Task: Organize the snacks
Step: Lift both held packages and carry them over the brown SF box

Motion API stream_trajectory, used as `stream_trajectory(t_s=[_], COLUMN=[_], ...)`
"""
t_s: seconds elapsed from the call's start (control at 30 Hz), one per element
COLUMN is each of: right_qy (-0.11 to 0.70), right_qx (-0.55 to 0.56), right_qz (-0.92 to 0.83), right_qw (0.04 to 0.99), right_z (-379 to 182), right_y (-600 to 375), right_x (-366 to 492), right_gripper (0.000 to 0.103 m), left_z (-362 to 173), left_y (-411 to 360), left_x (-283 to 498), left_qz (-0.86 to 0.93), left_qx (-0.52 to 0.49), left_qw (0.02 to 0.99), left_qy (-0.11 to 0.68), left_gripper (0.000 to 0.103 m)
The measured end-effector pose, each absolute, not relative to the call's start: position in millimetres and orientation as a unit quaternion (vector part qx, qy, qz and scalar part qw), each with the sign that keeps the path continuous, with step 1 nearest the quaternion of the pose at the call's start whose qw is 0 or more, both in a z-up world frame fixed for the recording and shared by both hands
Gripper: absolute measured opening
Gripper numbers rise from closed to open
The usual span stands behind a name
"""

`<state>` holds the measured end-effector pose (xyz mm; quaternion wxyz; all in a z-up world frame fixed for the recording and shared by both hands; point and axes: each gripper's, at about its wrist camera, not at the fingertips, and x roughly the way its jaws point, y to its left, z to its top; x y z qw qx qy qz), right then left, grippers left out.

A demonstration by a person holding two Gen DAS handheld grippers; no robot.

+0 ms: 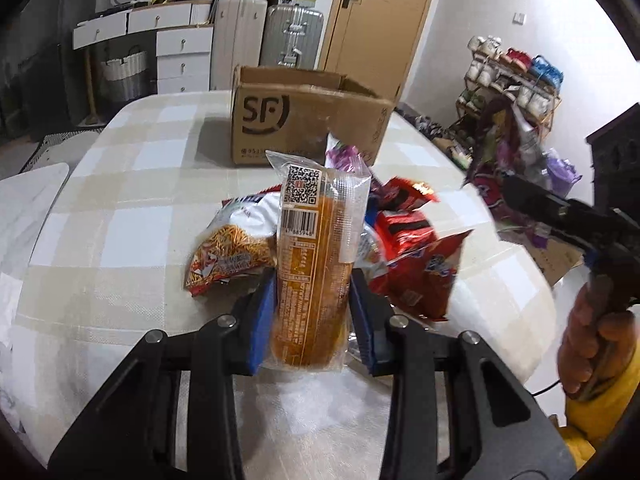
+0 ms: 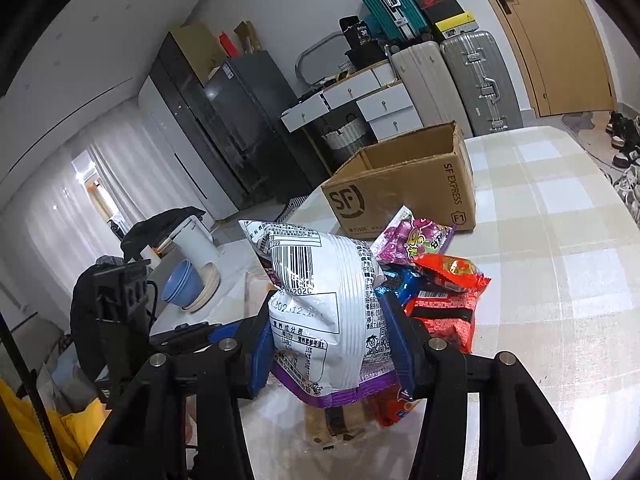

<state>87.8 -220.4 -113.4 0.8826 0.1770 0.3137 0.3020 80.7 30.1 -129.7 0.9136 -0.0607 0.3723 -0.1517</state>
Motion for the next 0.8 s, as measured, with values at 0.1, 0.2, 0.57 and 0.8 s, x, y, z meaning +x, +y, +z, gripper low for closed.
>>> stream_trajectory(t_s=[0.1, 0.2, 0.57, 0.8], right_qy=[0.311, 0.305, 0.269, 0.251], right_qx=[0.175, 0.17, 0.144, 0.143], right_qz=[0.301, 0.299, 0.295, 0.292], right_qw=[0.884, 0.888, 0.906, 0.912], right_z=[-108, -99, -50, -20], right_y=[-218, -215, -205, -205], right_x=[85, 82, 69, 65], right_gripper=[0.05, 0.05, 0.05, 0.05], left_z=[-117, -101, -42, 6], left_y=[34, 40, 58, 61], left_x=[71, 62, 44, 27], left_qz=[-0.16, -0.16, -0.13, -0.129], left_qx=[-0.068, -0.071, -0.078, -0.064], left_qw=[0.917, 0.924, 0.942, 0.957], left_qy=[0.358, 0.34, 0.298, 0.25], left_gripper=[0.032, 0.032, 0.032, 0.032])
